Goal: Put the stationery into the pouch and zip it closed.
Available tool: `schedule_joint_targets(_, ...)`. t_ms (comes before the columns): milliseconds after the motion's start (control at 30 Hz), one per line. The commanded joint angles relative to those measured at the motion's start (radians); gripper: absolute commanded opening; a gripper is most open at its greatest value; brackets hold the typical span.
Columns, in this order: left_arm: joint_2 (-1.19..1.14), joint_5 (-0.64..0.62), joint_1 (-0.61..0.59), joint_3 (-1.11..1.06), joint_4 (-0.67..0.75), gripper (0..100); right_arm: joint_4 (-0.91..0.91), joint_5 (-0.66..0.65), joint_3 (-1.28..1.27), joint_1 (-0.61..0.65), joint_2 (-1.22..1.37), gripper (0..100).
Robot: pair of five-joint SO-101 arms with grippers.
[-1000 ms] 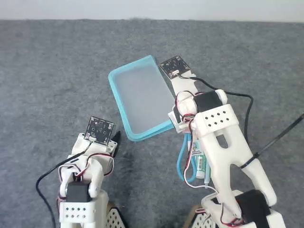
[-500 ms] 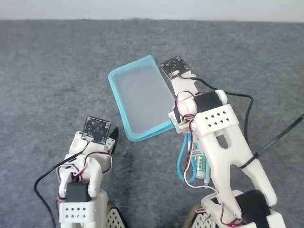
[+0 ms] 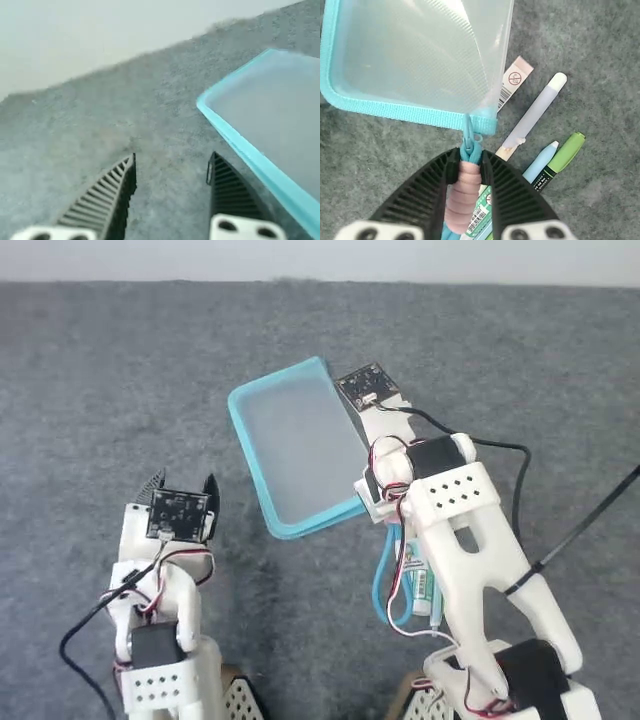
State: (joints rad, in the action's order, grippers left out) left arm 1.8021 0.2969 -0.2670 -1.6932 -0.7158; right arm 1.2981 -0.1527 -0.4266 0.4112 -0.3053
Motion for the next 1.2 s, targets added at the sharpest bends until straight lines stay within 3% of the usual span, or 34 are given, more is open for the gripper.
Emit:
schedule_joint_targets(0,0.018,0.006,-0.018,0.021,0.015,22,-0.015,-0.012,0.005,0.027,-0.065,0.8)
schedule_joint_targets(67,0.018,-0.018,-0.054,0.012,0.008,22,-0.01,-0.012,0.005,0.033,-0.064,0.8)
schedule_joint_targets(267,0.015,-0.035,-0.014,0.008,-0.061,22,-0.007,-0.012,0.005,0.033,-0.064,0.8)
schedule_joint_targets(967,0.017,-0.035,-0.014,0.008,-0.066,22,-0.002,-0.012,0.005,0.031,-0.064,0.9)
schedule_joint_targets(1167,0.017,-0.034,-0.012,0.016,-0.157,22,-0.002,-0.012,0.005,0.027,-0.064,0.9)
